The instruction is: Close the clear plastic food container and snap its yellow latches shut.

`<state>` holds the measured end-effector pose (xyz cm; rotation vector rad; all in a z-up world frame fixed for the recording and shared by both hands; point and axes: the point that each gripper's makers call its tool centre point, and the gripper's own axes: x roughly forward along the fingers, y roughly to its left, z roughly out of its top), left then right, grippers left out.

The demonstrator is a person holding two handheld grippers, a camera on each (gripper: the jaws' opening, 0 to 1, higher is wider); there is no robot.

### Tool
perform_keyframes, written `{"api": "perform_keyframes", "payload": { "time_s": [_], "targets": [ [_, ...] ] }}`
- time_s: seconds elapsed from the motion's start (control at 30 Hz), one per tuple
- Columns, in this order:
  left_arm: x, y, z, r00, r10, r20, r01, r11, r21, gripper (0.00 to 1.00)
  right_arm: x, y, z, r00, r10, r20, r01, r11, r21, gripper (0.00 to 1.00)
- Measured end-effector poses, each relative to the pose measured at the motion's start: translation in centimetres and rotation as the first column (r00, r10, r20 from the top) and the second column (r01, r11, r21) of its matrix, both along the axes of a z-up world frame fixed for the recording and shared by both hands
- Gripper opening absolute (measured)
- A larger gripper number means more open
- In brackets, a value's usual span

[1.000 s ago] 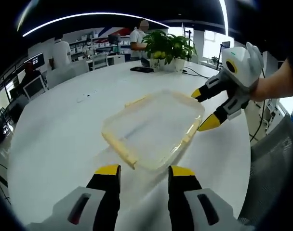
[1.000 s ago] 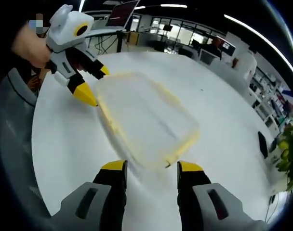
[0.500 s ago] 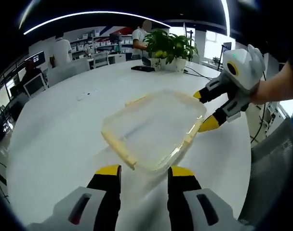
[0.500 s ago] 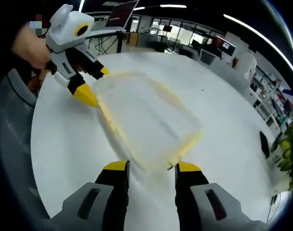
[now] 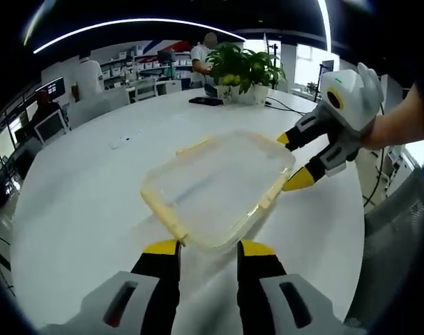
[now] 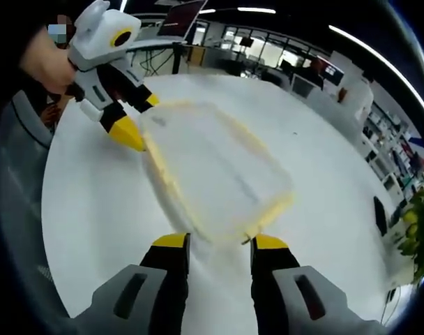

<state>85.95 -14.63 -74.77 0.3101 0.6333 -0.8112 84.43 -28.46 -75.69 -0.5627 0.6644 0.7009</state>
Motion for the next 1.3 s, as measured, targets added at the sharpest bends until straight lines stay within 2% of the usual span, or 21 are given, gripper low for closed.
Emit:
{"api": "perform_keyframes", "payload": {
  "time_s": [0.3,0.87,1.3],
  "targets": [
    [0.0,0.7,0.0,1.0,0.004,0.004,-0.004,1.0,0.009,0.25,0.0,0.8,-0.1,1.0,0.016,0.001,-0.016,1.0,-0.018,0.31],
    [0.2,4.0,-0.3,0.999,0.046,0.01,-0.047,0.999,0.028,0.25,0.5,4.0,-0.1,0.999,0.05,0.019,-0.049,0.998,-0.032,0.3],
    [0.4,4.5,-0.4,0.997,0.073,0.004,-0.073,0.997,0.018,0.25,0.6,4.4,-0.3,0.999,0.053,0.006,-0.053,0.998,-0.021,0.29]
  ]
}}
